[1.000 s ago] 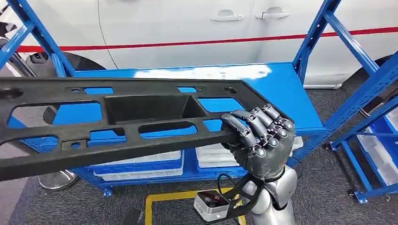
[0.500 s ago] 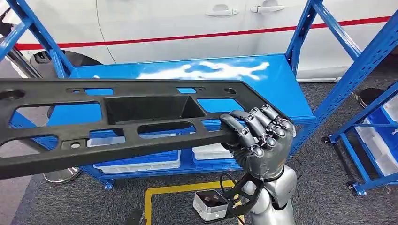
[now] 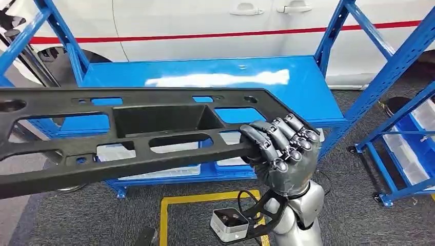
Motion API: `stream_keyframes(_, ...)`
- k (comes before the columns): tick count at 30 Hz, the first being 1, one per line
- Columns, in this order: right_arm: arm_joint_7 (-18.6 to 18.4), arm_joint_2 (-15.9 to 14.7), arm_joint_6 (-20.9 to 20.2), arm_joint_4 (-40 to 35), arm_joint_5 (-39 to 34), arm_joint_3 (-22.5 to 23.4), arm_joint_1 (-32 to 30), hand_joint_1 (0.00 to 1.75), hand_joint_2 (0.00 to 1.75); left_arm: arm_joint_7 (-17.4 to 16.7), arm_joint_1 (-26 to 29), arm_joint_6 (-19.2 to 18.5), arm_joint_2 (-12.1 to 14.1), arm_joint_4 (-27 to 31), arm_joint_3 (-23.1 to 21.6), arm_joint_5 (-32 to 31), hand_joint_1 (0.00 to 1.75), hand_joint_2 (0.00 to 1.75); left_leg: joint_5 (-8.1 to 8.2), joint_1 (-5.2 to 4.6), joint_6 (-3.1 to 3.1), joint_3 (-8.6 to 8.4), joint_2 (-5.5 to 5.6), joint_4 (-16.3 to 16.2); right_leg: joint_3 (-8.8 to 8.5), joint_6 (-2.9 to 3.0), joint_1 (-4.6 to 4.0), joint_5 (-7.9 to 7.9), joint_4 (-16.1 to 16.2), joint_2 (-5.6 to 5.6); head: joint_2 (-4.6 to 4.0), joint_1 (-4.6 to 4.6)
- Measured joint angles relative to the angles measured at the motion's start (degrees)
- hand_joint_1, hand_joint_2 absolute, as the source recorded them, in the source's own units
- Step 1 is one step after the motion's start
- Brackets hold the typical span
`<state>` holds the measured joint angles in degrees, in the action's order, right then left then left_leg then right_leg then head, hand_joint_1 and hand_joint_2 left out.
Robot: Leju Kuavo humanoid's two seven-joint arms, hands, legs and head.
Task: Take the parts from the cabinet and place them on the table.
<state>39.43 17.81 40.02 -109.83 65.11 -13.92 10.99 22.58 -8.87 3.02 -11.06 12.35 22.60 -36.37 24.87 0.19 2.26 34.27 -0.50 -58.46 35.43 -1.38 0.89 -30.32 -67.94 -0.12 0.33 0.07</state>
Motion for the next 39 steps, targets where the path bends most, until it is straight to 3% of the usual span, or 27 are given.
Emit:
stream_keyframes(1, 0.00, 0.00, 0.02, 0.00, 0.00, 0.00, 0.01, 1.75, 1.75, -0.02, -0.01, 0.00, 0.00, 0.00, 0.00, -0.02, 0.00, 1.75, -0.11, -0.01, -0.17, 0.36, 0.03, -0.44, -3.50, 0.20, 0.02, 1.19, 5.10, -0.01, 0.00, 0.00)
stream_keyframes(2, 0.00, 0.00, 0.00, 0.00, 0.00, -0.07, 0.04, 1.75, 1.75, -0.04, -0.02, 0.00, 0.00, 0.00, 0.00, -0.02, 0.00, 1.75, -0.25, -0.21, -0.46, 0.90, 0.04, -0.74, -5.10, 0.52, -0.18, -0.04, 8.07, 0.04, 0.00, 0.00)
stream_keyframes(3, 0.00, 0.00, 0.02, 0.00, -0.04, -0.13, -0.02, 1.75, 1.75, -0.11, -0.03, 0.00, -0.02, 0.00, 0.00, -0.07, 0.00, 1.75, -0.49, -0.21, -0.77, 0.89, 0.04, -0.86, -4.41, 0.81, -0.54, 1.21, 7.38, 0.13, 0.00, -0.04)
stream_keyframes(5, 0.00, 0.00, 0.00, 0.02, -0.11, -0.22, 0.02, 1.75, 1.75, -0.15, -0.14, 0.02, -0.02, 0.00, 0.00, -0.09, 0.00, 1.75, -1.29, -0.12, -1.62, 1.17, 0.03, -0.78, -4.03, 1.35, -0.69, 1.36, 7.70, 0.17, 0.00, -0.02)
stream_keyframes(7, 0.00, 0.02, 0.00, 0.11, -0.24, -0.24, 0.03, 1.75, 1.75, -0.33, -0.08, 0.09, 0.00, 0.00, 0.02, -0.09, 0.00, 1.75, -1.14, -0.10, -2.23, 1.55, 0.25, -1.05, -3.56, 2.42, -0.14, 2.47, 8.48, -0.10, 0.00, 0.00)
stream_keyframes(9, 0.00, 0.07, 0.00, 0.20, -0.33, -0.28, 0.04, 1.75, 1.75, -0.39, -0.09, 0.11, -0.02, 0.00, 0.02, -0.07, 0.00, 1.75, 4.47, 0.12, -2.90, 3.58, 0.34, -5.78, -2.26, 3.35, -0.19, 3.55, 8.54, -0.25, 0.00, -0.09)
stream_keyframes(10, 0.00, 0.09, 0.00, 0.26, -0.33, -0.28, 0.05, 1.75, 1.75, -0.39, -0.09, 0.11, -0.02, 0.00, 0.00, -0.07, 0.00, 1.75, 7.49, 0.26, -3.17, 4.83, 0.33, -9.96, -1.51, 3.38, -0.27, 4.09, 8.53, -0.28, 0.00, -0.09)
stream_keyframes(11, 0.00, 0.09, 0.00, 0.31, -0.31, -0.28, 0.05, 1.75, 1.75, -0.42, -0.09, 0.11, -0.02, 0.00, 0.00, -0.07, 0.00, 1.75, 9.65, 0.31, -3.38, 5.82, 0.31, -13.79, -0.77, 3.41, -0.37, 4.62, 8.49, -0.31, 0.00, -0.07)
stream_keyframes(12, 0.00, 0.09, 0.00, 0.39, -0.28, -0.28, 0.06, 1.75, 1.75, -0.44, -0.08, 0.11, -0.02, 0.00, 0.02, -0.06, 0.00, 1.75, 10.42, 0.34, -3.47, 6.18, 0.32, -16.44, 0.03, 3.38, -0.42, 5.17, 8.41, -0.31, 0.00, -0.09)
stream_keyframes(14, 0.00, 0.09, 0.00, 0.48, -0.28, -0.28, 0.08, 1.75, 1.75, -0.46, -0.10, 0.11, 0.00, 0.00, 0.02, -0.09, 0.00, 1.75, 7.71, 0.35, -3.32, 3.70, 0.32, -15.09, 1.69, 3.23, -0.46, 6.31, 8.23, -0.31, 0.00, -0.09)
stream_keyframes(16, 0.00, 0.09, 0.00, 0.48, -0.28, -0.28, 0.09, 1.75, 1.75, -0.46, -0.18, 0.11, 0.00, 0.00, 0.02, -0.09, 0.00, 1.75, 4.11, 0.34, -2.86, -2.88, 0.32, -6.29, 2.89, 2.96, -0.47, 7.28, 8.02, -0.29, 0.00, -0.09)
stream_keyframes(17, 0.00, 0.13, 0.00, 0.48, -0.28, -0.31, 0.10, 1.75, 1.75, -0.46, -0.33, 0.11, 0.00, 0.02, 0.02, -0.09, 0.00, 1.75, 5.18, 0.24, -2.49, -5.85, 0.37, -1.61, 3.14, 2.77, -0.48, 7.73, 7.94, -0.32, 0.00, -0.09)
stream_keyframes(18, 0.02, 0.13, 0.00, 0.48, -0.28, -0.31, 0.12, 1.75, 1.75, -0.44, -0.45, 0.11, 0.02, 0.02, 0.02, -0.09, 0.00, 1.75, 6.00, -0.18, -2.20, -7.42, 0.41, 1.34, 3.42, 2.31, -0.63, 8.19, 7.93, -0.32, 0.00, -0.07)
stream_keyframes(21, 0.00, 0.13, 0.00, 0.50, -0.24, -0.59, 0.18, 1.75, 1.75, -0.42, -0.47, 0.07, 0.04, 0.02, 0.02, -0.11, 0.00, 1.75, 5.02, -0.53, -1.26, -6.30, 0.43, 1.09, 3.29, 1.23, -0.35, 9.69, 8.72, -0.46, 0.00, -0.09)
stream_keyframes(22, 0.00, 0.11, 0.00, 0.50, -0.24, -0.66, 0.18, 1.75, 1.75, -0.39, -0.43, 0.04, -0.02, 0.02, 0.04, -0.09, 0.00, 1.75, 3.90, 0.08, -0.77, -6.06, 0.35, 1.97, 3.55, 0.82, -0.65, 9.89, 8.67, -0.39, 0.00, -0.07)
stream_keyframes(23, 0.00, 0.07, 0.00, 0.50, -0.24, -0.66, 0.19, 1.75, 1.75, -0.42, -0.55, 0.00, -0.07, 0.02, 0.04, -0.17, 0.00, 1.75, 3.11, 0.06, -0.42, -5.78, 0.01, 2.09, 4.08, 0.66, -0.33, 7.67, 7.62, -0.15, 0.00, -0.09)
stream_keyframes(24, 0.00, 0.07, 0.00, 0.50, -0.31, -0.66, 0.19, 1.75, 1.75, -0.39, -0.62, 0.00, -0.11, 0.02, 0.04, -0.17, 0.00, 1.75, 2.50, 0.06, 0.11, -5.03, -0.04, 2.07, 4.86, 0.57, -0.30, 4.10, 5.08, -0.11, 0.00, 0.00)
stream_keyframes(26, 0.00, 0.00, 0.00, 0.50, -0.31, -0.66, 0.18, 1.75, 1.75, -0.39, -0.55, 0.00, -0.13, 0.02, 0.07, -0.17, 0.00, 1.75, 1.39, -0.06, 0.34, -3.46, -0.05, 1.84, 6.79, 0.26, -0.15, -2.08, -2.98, -0.06, 0.00, -0.04)
stream_keyframes(27, 0.00, 0.00, 0.00, 0.52, -0.31, -0.66, 0.18, 1.75, 1.75, -0.39, -0.52, 0.00, -0.13, 0.02, 0.07, -0.17, 0.00, 1.75, 0.84, -0.11, 0.27, -2.62, -0.09, 1.71, 7.38, 0.09, -0.10, -3.14, -6.51, -0.07, 0.00, -0.04)
stream_keyframes(29, 0.00, 0.00, 0.00, 0.57, -0.33, -0.66, 0.19, 1.75, 1.75, -0.42, -0.52, 0.00, -0.13, 0.02, 0.07, -0.17, 0.00, 1.75, -0.04, -0.08, 0.01, -0.93, -0.12, 1.23, 5.66, -0.05, -0.01, -0.52, -7.14, -0.08, 0.00, -0.04)
stream_keyframes(31, 0.00, 0.00, 0.02, 0.57, -0.33, -0.68, 0.20, 1.75, 1.75, -0.42, -0.52, 0.00, -0.15, 0.02, 0.07, -0.17, 0.00, 1.75, -0.58, -0.01, -0.35, 0.36, -0.11, 0.54, -0.01, 0.02, 0.12, 2.58, 0.12, -0.10, 0.00, -0.07)
stream_keyframes(32, 0.00, 0.00, 0.00, 0.55, -0.33, -0.68, 0.21, 1.75, 1.75, -0.42, -0.53, 0.00, -0.15, 0.04, 0.07, -0.17, 0.00, 1.75, -0.78, 0.00, -0.58, 0.87, -0.08, 0.07, -3.38, 0.17, 0.17, 2.10, 5.12, -0.10, 0.00, -0.04)
stream_keyframes(33, 0.00, 0.02, 0.00, 0.55, -0.31, -0.74, 0.24, 1.75, 1.75, -0.46, -0.57, 0.07, -0.15, 0.04, 0.09, -0.20, 0.00, 1.75, -1.00, -0.24, -0.95, 1.59, -0.06, -0.33, -5.00, 0.41, -0.30, 0.64, 8.24, 0.00, 0.00, -0.07)
stream_keyframes(35, 0.00, 0.02, 0.02, 0.55, -0.31, -0.76, 0.22, 1.75, 1.75, -0.55, -0.49, 0.09, -0.15, 0.02, 0.09, -0.26, 0.00, 1.75, -1.78, -0.17, -1.68, 1.80, -0.07, -0.34, -4.31, 1.02, -0.42, 1.11, 8.27, 0.14, 0.00, -0.07)
stream_keyframes(37, 0.00, 0.02, 0.00, 0.52, -0.31, -0.77, 0.21, 1.75, 1.75, -0.66, -0.34, 0.11, -0.13, 0.02, 0.09, -0.59, 0.00, 1.75, -2.50, -0.07, -2.39, 2.21, 0.01, -0.24, -3.73, 2.10, -0.46, 2.02, 8.63, 0.09, 0.00, -0.07)
stream_keyframes(38, 0.00, 0.04, 0.00, 0.52, -0.31, -0.76, 0.21, 1.75, 1.75, -0.70, -0.29, 0.09, -0.13, 0.02, 0.09, -0.79, 0.00, 1.75, -0.85, 0.26, -2.67, 2.80, 0.19, -1.09, -3.40, 2.72, -0.25, 2.66, 8.82, -0.12, 0.00, -0.04)
stream_keyframes(39, 0.00, 0.07, 0.00, 0.52, -0.31, -0.76, 0.20, 1.75, 1.75, -0.77, -0.19, 0.09, -0.13, 0.02, 0.09, -0.81, 0.00, 1.75, 2.09, 0.26, -2.98, 3.67, 0.22, -3.51, -2.84, 3.16, -0.22, 3.11, 8.84, -0.16, 0.00, -0.15)
